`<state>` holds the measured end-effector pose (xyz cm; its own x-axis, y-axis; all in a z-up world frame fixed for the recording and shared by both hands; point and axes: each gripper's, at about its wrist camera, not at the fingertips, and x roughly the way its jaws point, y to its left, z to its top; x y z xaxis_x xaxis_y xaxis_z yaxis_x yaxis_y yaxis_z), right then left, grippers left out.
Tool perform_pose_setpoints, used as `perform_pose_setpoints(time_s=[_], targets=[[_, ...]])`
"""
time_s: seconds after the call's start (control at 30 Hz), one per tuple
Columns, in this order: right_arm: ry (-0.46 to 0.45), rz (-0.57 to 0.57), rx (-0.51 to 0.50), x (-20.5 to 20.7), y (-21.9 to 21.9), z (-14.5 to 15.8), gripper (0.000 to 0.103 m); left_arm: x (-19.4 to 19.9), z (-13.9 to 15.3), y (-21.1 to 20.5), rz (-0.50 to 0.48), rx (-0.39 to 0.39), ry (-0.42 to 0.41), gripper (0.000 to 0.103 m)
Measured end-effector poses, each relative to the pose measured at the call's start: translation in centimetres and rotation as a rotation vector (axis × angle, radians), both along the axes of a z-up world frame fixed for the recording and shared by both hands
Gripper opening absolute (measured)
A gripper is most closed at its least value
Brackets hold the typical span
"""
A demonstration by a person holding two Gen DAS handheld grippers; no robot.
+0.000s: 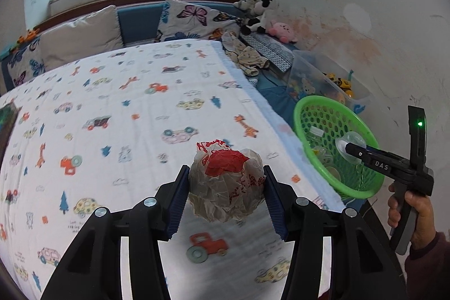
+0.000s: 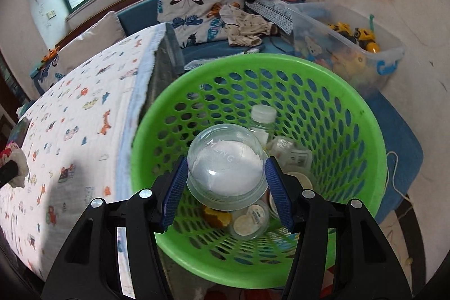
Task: Collect trash
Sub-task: 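Carry the tissue and clear lid to the green basket and release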
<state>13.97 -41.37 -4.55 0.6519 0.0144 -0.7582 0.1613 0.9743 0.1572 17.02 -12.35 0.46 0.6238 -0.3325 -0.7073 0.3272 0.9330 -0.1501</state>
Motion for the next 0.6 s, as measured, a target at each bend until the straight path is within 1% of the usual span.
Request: perform_pose_setpoints(time_s=[0.1,0.4,0.6], targets=[[-0.006,-0.006,0.009,-0.4,-0.6,-0.2,0.063,0.3,0.3,-1.0,-0.015,-0.002,-0.004,0.050],[-0.045,-0.033,0.007,-2.7,-2.2,1.1,0.063,0.9,0.6,-4.6,-0.081,0.003,-0.005,0.050],[-0.039,-0.041,-0.014,-4.6,-2.4,1.3,0.066,1.5,0.6,-7.5,-0.131,0.001,0.006,0.050]])
